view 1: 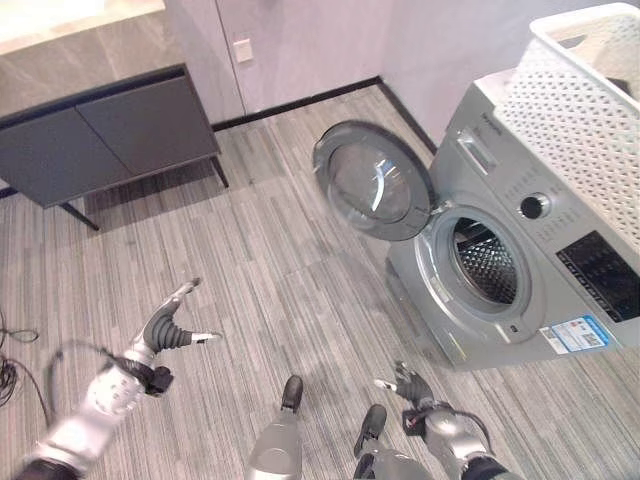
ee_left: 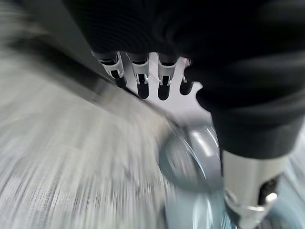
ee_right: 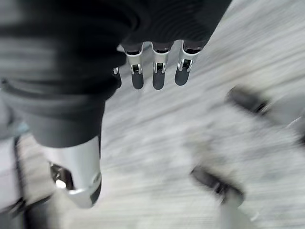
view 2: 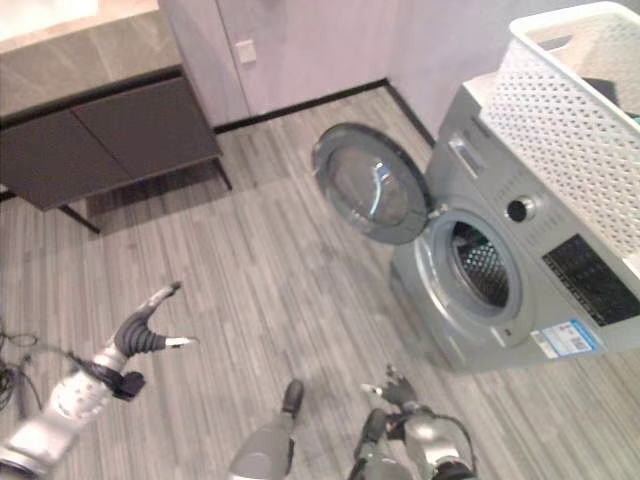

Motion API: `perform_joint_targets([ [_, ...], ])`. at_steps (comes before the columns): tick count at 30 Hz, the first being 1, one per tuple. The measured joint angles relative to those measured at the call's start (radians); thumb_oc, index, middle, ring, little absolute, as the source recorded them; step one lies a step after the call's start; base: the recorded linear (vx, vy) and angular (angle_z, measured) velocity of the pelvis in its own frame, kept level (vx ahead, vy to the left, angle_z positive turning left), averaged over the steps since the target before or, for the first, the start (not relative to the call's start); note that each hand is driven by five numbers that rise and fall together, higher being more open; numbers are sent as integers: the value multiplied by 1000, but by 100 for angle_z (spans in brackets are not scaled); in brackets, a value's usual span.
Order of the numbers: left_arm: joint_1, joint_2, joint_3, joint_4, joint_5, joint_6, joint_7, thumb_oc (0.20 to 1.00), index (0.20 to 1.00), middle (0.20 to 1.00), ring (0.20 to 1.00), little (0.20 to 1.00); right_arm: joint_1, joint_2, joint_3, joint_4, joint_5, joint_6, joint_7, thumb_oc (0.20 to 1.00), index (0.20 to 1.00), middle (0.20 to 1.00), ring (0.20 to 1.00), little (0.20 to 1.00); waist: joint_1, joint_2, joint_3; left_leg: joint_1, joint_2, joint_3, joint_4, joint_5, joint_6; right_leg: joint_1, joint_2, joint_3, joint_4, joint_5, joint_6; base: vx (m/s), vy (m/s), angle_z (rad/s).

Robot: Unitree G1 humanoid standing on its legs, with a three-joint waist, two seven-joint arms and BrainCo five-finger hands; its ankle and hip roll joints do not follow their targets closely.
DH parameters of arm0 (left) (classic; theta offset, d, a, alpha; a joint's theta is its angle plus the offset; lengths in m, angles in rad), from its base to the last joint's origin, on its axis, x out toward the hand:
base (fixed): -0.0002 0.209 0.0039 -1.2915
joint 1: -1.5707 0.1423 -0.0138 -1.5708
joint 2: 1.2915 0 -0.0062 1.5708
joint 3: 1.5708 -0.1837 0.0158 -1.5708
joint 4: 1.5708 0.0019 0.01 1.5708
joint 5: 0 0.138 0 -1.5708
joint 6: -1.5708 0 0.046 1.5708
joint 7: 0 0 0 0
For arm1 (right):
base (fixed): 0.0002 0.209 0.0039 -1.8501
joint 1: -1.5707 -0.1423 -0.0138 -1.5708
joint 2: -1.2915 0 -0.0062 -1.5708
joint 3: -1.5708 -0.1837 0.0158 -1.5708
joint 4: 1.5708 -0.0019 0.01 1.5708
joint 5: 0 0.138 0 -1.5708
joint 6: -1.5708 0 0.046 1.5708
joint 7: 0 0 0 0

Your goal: Grab the laundry basket,head to the washer,open it,put in the laundry and shut it.

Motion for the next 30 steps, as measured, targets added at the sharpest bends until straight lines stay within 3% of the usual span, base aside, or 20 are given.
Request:
perform_joint_targets([
  [1,-79,40,-92,-5,0,-2,-30,1000,1000,1000,1000,1000,7,3,-7,14,-6,2,4,1000,1000,1000,1000,1000,-7,-3,-2,10,4,1,0,0,0,10,4,2,0,0,0,36,-3,-13],
  [4,-217,65,-225,8,-22,-5,-124,1000,1000,1000,1000,1000,24,-6,-16,14,-21,3,7,1000,1000,1000,1000,1000,-72,-22,-15,13,9,3,0,-1,-1,12,9,5,0,-2,-4,24,12,-8],
  [5,-331,70,-366,17,-103,15,-183,1000,1000,1000,1000,1000,46,-7,-18,13,-20,8,9,1000,1000,1000,1000,1000,-102,-35,-22,17,10,11,4,-1,-2,9,10,13,0,-3,-6,29,15,-11],
  [6,-430,92,-515,16,-150,33,-226,1000,1000,1000,1000,1000,48,-3,-16,11,-20,13,12,1000,1000,1000,1000,1000,-104,-39,-27,21,11,16,4,-1,-2,9,10,17,0,-2,-5,-2,12,-34],
  [7,-566,-27,-740,123,-327,113,-347,1000,1000,1000,1000,1000,60,3,-10,-54,-13,16,28,1000,1000,1000,1000,1000,-140,-45,-43,11,9,41,0,-1,-2,-11,7,40,0,3,-1,-125,-13,-48],
  [9,-571,-52,-746,138,-364,128,-373,1000,1000,1000,1000,1000,52,21,-7,-59,-12,18,29,1000,1000,1000,1000,1000,-156,-57,-45,0,14,54,-1,-1,-2,-30,11,55,1,15,-6,-213,-2,-20],
  [10,-618,-236,-774,317,-461,141,-349,1000,1000,1000,1000,1000,112,-6,-23,-199,39,51,2,1000,1000,1000,1000,1000,-176,-50,-59,-55,10,60,32,-5,-7,-78,3,55,27,-7,6,-139,20,83],
  [11,-659,-614,-640,762,-517,180,-262,1000,1000,1000,1000,1000,145,-50,-57,-343,84,38,-22,1000,1000,1000,1000,1000,-197,-32,-54,-106,-8,62,54,-4,-15,-114,-27,58,57,-21,7,-61,17,59],
  [12,-640,-830,-381,956,-522,193,-159,1000,1000,1000,1000,1000,90,-44,-45,-396,104,22,-28,1000,1000,1000,1000,1000,-216,-60,-50,-135,-12,59,69,-6,-14,-183,-53,87,72,-19,7,-117,74,-21],
  [13,-650,-924,-311,971,-522,196,-109,1000,1000,1000,1000,1000,5,-13,-23,-417,119,-5,-40,1000,1000,1000,1000,1000,-239,-96,-38,-143,-3,56,89,-9,-11,-231,-67,122,66,11,8,-128,85,-110],
  [15,-687,-1036,-292,1003,-499,175,-60,1000,1000,1000,1000,1000,-149,40,33,-339,123,-7,-70,1000,1000,1000,1000,1000,-326,-149,-14,-87,2,60,6,-41,-36,-246,-72,136,11,96,25,-116,58,-95],
  [16,-756,-1122,-206,1134,-488,173,-18,1000,1000,1000,1000,1000,-268,54,74,-202,137,10,-104,1000,1000,1000,1000,1000,-328,-181,-1,-84,-5,94,6,-36,-23,-267,-86,164,9,103,33,-106,9,-82],
  [18,-781,-1141,-280,1054,-459,141,40,1000,1000,1000,1000,1000,-514,86,144,-21,134,28,-138,1000,1000,1000,1000,1000,-315,-184,27,-87,-30,146,18,-43,-6,-294,-118,175,8,113,56,-130,-33,-69],
  [21,-816,-1134,-232,948,-439,62,152,1000,1000,1000,1000,1000,-875,46,107,289,137,60,-170,1000,1000,1000,1000,1000,-202,-68,104,-107,-29,140,35,-55,11,-302,-119,169,9,110,67,-80,-65,3],
  [22,-762,-1040,-263,707,-443,37,195,1000,1000,1000,1000,1000,-1035,-65,22,314,178,51,-182,1000,1000,1000,1000,1000,-112,12,146,-154,-18,102,43,-53,8,-328,-104,147,9,124,64,-35,-107,39],
  [24,-674,-951,-266,561,-449,32,193,1000,1000,1000,1000,1000,-1115,-159,-22,300,232,29,-193,1000,1000,1000,1000,1000,-50,59,163,-190,-4,78,34,-35,-11,-343,-91,106,9,136,46,3,-103,37],
  [26,-490,-840,-262,367,-485,36,172,1000,1000,1000,1000,1000,-1169,-312,-30,360,274,11,-187,1000,1000,1000,1000,1000,35,102,176,-198,14,51,7,-24,-20,-345,-74,64,9,122,25,25,-17,41],
  [27,-438,-792,-267,369,-487,36,170,1000,1000,1000,1000,1000,-1167,-370,-21,381,285,18,-188,1000,1000,1000,1000,1000,43,117,172,-205,21,36,8,-7,-37,-341,-72,47,9,127,4,55,-4,65],
  [28,-380,-706,-269,376,-514,63,143,1000,1000,1000,1000,1000,-1151,-407,-37,390,294,18,-170,1000,1000,1000,1000,1000,71,110,178,-214,24,26,7,-5,-41,-337,-71,23,9,127,0,70,1,67],
  [30,-287,-624,-253,367,-520,68,103,1000,1000,1000,1000,1000,-1093,-426,-45,391,294,19,-147,1000,1000,1000,1000,1000,94,112,179,-217,9,23,8,-3,-41,-324,-88,11,9,127,0,54,24,42],
])
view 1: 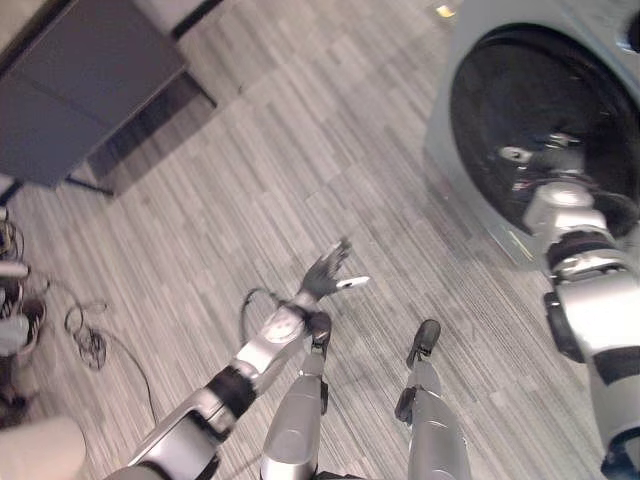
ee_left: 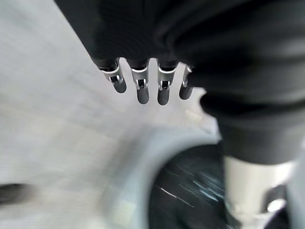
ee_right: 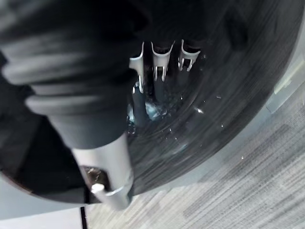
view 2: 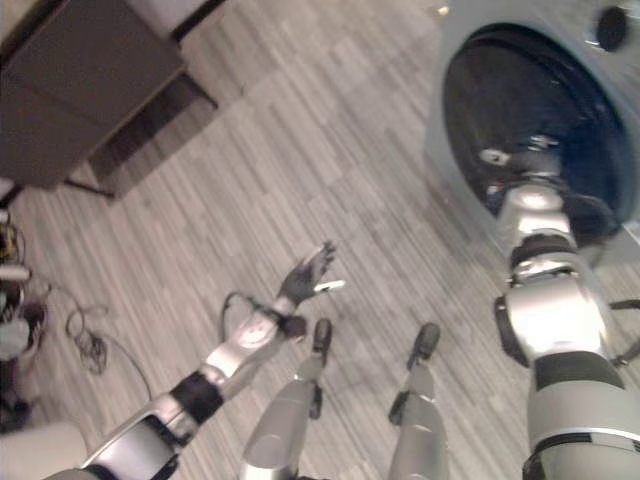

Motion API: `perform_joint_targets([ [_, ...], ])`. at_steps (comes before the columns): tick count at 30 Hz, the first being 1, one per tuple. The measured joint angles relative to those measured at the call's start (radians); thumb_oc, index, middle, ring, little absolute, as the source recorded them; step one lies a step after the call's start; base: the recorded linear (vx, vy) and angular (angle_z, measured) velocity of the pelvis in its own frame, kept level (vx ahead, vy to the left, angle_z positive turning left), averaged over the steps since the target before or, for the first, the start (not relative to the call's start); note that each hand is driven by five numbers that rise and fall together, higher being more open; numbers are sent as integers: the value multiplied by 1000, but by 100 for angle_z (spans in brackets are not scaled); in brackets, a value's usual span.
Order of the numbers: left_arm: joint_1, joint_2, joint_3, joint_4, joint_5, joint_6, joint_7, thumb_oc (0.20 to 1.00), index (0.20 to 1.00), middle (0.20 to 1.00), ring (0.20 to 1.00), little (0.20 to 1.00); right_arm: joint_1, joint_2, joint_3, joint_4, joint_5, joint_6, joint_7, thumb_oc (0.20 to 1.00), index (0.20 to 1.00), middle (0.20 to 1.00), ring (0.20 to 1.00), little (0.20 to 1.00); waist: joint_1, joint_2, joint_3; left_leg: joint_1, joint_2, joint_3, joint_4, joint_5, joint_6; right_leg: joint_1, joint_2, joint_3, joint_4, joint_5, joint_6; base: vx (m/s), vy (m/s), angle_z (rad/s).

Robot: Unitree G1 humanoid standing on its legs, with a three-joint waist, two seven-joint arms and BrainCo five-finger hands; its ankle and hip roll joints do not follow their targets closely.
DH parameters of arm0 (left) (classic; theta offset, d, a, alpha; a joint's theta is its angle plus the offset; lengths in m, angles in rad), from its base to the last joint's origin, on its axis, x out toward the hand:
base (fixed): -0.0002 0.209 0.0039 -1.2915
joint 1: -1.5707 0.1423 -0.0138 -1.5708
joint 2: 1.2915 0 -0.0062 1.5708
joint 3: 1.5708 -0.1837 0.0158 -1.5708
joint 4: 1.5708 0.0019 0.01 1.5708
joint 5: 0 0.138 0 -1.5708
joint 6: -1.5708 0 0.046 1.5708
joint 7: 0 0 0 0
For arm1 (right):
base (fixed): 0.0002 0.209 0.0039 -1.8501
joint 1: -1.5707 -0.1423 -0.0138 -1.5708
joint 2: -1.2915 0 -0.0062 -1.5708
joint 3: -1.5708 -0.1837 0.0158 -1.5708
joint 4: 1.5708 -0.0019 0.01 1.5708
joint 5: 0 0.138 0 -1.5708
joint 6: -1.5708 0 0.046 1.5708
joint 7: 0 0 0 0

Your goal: Grab the laundry basket,head to the washer,open it,put in the laundry and shut it.

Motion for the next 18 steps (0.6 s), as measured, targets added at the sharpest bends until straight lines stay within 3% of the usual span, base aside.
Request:
perform_joint_targets([
  [2,101,50,88,-41,-1,-3,-36,1000,1000,1000,1000,1000,67,1,-66,-16,0,2,10,1000,1000,1000,1000,1000,26,8,4,5,-18,-5,1,0,0,22,-20,-8,0,1,2,33,27,47],
  [3,129,80,103,-41,-1,-3,-42,1000,1000,1000,1000,1000,69,5,-138,-13,3,1,9,1000,1000,1000,1000,1000,44,13,4,5,-40,-29,1,3,4,37,-43,-8,0,-11,23,45,31,57],
  [5,139,97,117,-52,-1,-3,-67,1000,1000,1000,1000,1000,74,3,-168,-72,22,-5,-2,1000,1000,1000,1000,1000,51,12,4,-2,-52,-54,1,3,4,52,-57,-7,-1,-19,51,63,40,53],
  [9,182,56,151,-43,1,-1,-82,1000,1000,1000,1000,1000,198,47,-177,-377,4,-72,-48,1000,1000,1000,1000,1000,26,-24,8,-2,-52,-55,2,8,11,55,-57,-1,0,-24,63,50,17,8],
  [10,195,37,172,-34,4,-5,-81,1000,1000,1000,1000,1000,256,71,-249,-491,-20,-87,-96,1000,1000,1000,1000,1000,11,-32,9,-2,-53,-60,3,8,11,62,-57,1,-1,-38,79,29,-18,4],
  [11,214,17,179,-23,6,-3,-72,1000,1000,1000,1000,1000,359,127,-391,-611,-84,-143,-185,1000,1000,1000,1000,1000,-16,-57,9,0,-45,-67,3,9,13,66,-49,1,-1,-39,78,14,-29,6],
  [14,211,21,177,-32,7,-3,-60,1000,1000,1000,1000,1000,376,82,-439,-469,-168,-125,-324,1000,1000,1000,1000,1000,-58,-85,11,-1,-42,-75,1,13,14,68,-47,-1,-1,-40,77,-5,0,1],
  [18,212,39,183,-44,6,-4,-48,1000,1000,1000,1000,1000,364,-8,-417,-339,-214,-92,-371,1000,1000,1000,1000,1000,-85,-86,11,-4,-44,-74,2,14,17,63,-48,4,-1,-40,80,-17,-4,-2],
])
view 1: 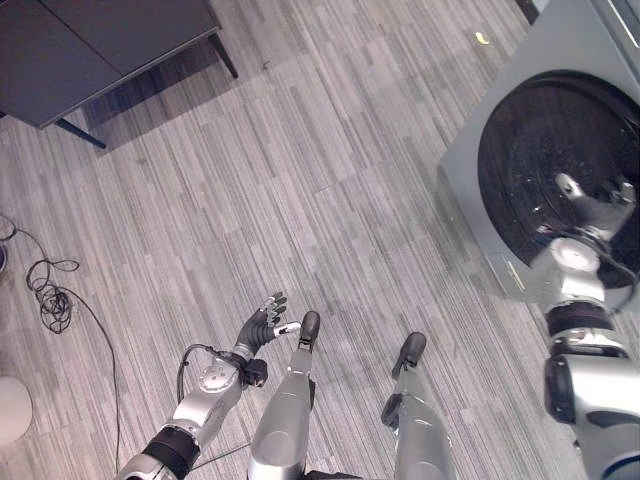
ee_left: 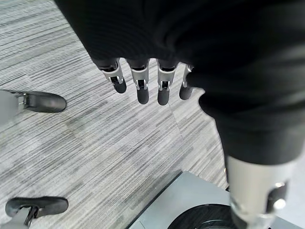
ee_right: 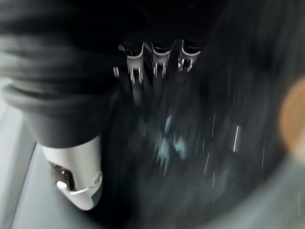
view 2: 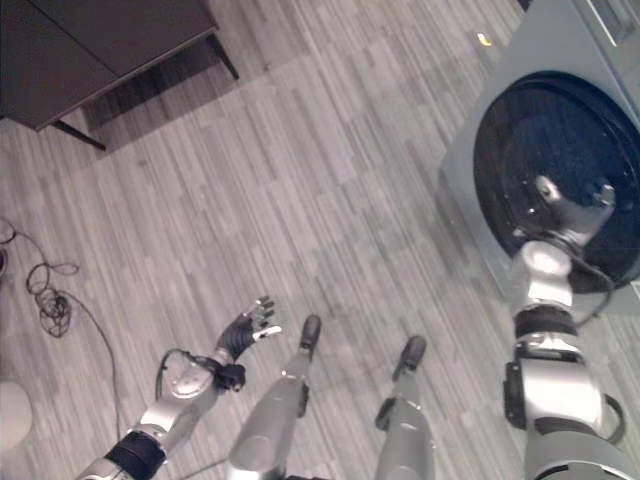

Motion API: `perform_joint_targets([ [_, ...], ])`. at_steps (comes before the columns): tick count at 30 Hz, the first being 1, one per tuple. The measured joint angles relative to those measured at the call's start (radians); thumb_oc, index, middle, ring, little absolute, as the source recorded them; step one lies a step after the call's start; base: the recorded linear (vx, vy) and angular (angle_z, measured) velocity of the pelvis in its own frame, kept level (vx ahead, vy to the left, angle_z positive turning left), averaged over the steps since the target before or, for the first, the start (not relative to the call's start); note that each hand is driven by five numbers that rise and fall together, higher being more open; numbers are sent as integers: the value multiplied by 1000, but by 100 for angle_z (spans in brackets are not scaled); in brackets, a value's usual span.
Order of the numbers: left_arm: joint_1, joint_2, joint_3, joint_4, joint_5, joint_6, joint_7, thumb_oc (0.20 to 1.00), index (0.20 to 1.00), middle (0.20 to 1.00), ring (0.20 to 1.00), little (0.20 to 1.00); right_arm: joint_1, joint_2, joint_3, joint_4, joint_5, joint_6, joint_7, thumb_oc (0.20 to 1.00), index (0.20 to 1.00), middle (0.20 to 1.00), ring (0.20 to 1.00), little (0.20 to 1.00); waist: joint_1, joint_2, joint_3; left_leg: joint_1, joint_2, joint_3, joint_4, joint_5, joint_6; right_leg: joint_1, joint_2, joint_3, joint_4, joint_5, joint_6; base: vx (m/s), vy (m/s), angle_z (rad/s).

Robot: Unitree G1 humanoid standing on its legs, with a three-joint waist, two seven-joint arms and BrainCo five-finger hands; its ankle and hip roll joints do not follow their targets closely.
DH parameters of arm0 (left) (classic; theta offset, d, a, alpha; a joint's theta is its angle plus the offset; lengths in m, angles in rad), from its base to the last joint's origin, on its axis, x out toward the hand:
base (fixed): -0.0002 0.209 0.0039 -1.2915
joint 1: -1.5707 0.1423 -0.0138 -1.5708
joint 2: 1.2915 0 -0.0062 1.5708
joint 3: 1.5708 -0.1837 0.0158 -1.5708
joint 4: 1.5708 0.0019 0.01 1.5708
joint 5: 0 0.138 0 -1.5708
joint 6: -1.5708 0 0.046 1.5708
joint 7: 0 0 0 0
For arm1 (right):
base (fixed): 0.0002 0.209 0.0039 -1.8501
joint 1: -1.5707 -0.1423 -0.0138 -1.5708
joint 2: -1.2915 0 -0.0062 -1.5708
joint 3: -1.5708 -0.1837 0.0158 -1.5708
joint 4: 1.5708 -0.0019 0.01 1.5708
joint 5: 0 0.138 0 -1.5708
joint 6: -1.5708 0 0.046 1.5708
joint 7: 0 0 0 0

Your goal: Grab the laundry basket,head to the washer,open it,put in the laundry and shut it.

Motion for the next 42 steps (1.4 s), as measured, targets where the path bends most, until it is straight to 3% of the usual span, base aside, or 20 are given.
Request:
perform_joint_targets([
  [8,23,5,30,-24,-8,-2,19,1000,1000,1000,1000,1000,-118,-50,116,187,-21,91,29,1000,1000,1000,1000,1000,-2,-9,2,-10,5,42,-1,6,5,-39,7,46,0,20,-13,-25,-10,-14],
  [15,26,4,33,-25,-10,-3,20,1000,1000,1000,1000,1000,-157,-44,141,191,-5,92,43,1000,1000,1000,1000,1000,-1,-8,4,-17,14,50,-1,6,5,-48,15,50,-3,25,-18,10,-11,-4],
  [27,29,-9,39,-28,-45,-3,50,1000,1000,1000,1000,1000,-77,-44,33,-53,-103,110,-108,1000,1000,1000,1000,1000,-2,-13,16,-24,14,45,-2,6,5,-52,14,47,-8,18,-12,4,-2,0],
  [38,30,-7,40,-40,-44,-3,55,1000,1000,1000,1000,1000,-57,-44,25,-75,-102,111,-135,1000,1000,1000,1000,1000,-7,-40,31,-26,13,52,-1,5,6,-60,14,53,-8,17,-12,0,0,0],
  [42,31,-7,48,-44,-44,-2,55,1000,1000,1000,1000,1000,-34,-53,-49,-80,-103,129,-171,1000,1000,1000,1000,1000,-30,-40,32,-26,15,54,-2,5,6,-61,16,55,-6,19,-14,2,-3,-1],
])
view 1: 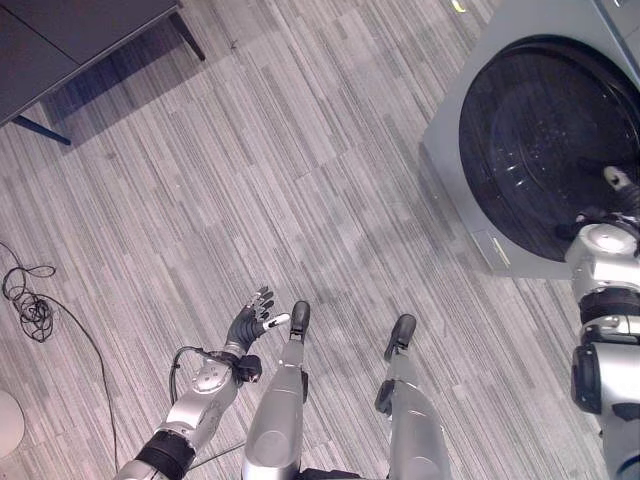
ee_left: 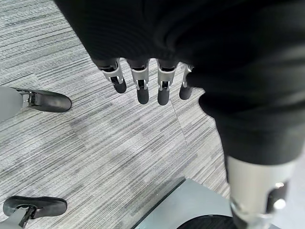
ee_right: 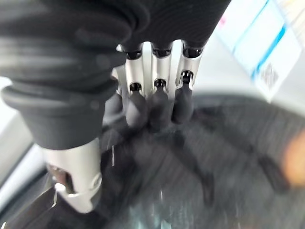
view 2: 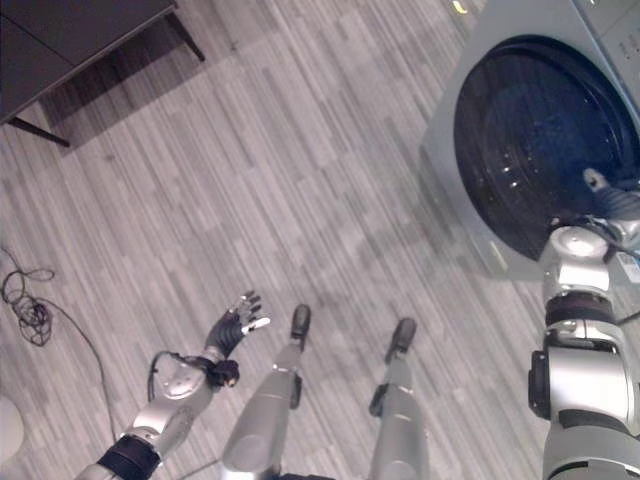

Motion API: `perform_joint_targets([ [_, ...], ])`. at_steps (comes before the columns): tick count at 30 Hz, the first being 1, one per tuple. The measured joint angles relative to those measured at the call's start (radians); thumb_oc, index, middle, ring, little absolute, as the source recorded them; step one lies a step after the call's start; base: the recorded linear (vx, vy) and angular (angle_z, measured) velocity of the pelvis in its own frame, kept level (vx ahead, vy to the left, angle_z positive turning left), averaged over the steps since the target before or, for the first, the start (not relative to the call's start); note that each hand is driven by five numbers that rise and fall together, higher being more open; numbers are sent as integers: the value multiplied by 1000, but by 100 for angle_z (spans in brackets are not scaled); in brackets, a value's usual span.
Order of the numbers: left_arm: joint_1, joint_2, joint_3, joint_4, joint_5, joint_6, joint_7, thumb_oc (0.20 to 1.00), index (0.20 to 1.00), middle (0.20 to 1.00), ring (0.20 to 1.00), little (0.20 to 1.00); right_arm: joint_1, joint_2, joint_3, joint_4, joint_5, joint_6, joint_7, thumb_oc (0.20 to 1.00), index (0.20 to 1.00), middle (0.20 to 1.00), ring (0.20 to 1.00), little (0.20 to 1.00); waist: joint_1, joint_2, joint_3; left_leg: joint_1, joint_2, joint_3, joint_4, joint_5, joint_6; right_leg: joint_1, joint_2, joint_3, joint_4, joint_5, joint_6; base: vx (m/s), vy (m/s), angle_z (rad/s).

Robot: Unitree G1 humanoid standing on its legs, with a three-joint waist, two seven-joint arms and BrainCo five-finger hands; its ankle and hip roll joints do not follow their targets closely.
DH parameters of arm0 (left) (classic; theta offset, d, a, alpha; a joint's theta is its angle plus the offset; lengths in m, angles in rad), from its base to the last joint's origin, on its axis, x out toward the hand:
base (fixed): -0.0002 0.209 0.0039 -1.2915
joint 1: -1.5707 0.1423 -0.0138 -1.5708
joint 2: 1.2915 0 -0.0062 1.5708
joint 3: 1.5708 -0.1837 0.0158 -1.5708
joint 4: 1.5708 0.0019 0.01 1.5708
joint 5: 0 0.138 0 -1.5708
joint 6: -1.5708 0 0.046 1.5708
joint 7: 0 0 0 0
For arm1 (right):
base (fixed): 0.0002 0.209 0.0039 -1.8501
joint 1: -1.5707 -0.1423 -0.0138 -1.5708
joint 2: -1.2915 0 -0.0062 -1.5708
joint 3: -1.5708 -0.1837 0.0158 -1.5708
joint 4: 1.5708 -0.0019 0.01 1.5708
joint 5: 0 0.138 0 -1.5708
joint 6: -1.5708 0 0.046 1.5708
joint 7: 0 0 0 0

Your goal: Grab the laundry basket,head to the washer,open it,put in the laundry and shut it.

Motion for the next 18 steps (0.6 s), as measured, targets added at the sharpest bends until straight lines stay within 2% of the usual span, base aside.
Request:
perform_joint_targets([
  [6,-2,-1,29,-3,0,0,0,1000,1000,1000,1000,1000,87,0,-18,-37,-38,2,-7,1000,1000,1000,1000,1000,-21,0,0,6,6,6,0,-1,2,0,6,9,7,6,-7,7,-8,-5],
  [10,0,0,32,-5,0,1,1,1000,1000,1000,1000,1000,185,4,-91,-78,-40,2,-26,1000,1000,1000,1000,1000,-29,-7,4,18,9,25,0,-3,4,0,10,25,6,8,-9,-10,-8,-10],
  [16,0,0,32,-6,0,1,0,1000,1000,1000,1000,1000,182,10,-83,-73,-39,3,-26,1000,1000,1000,1000,1000,-55,-9,5,25,14,32,-1,-7,8,0,15,40,-1,6,-6,-21,-1,-7],
  [18,13,1,35,-9,-2,0,0,1000,1000,1000,1000,1000,134,11,-30,-42,-38,3,-25,1000,1000,1000,1000,1000,-54,-8,7,24,15,46,-1,-7,8,-9,16,50,-2,8,-7,4,-4,-13],
])
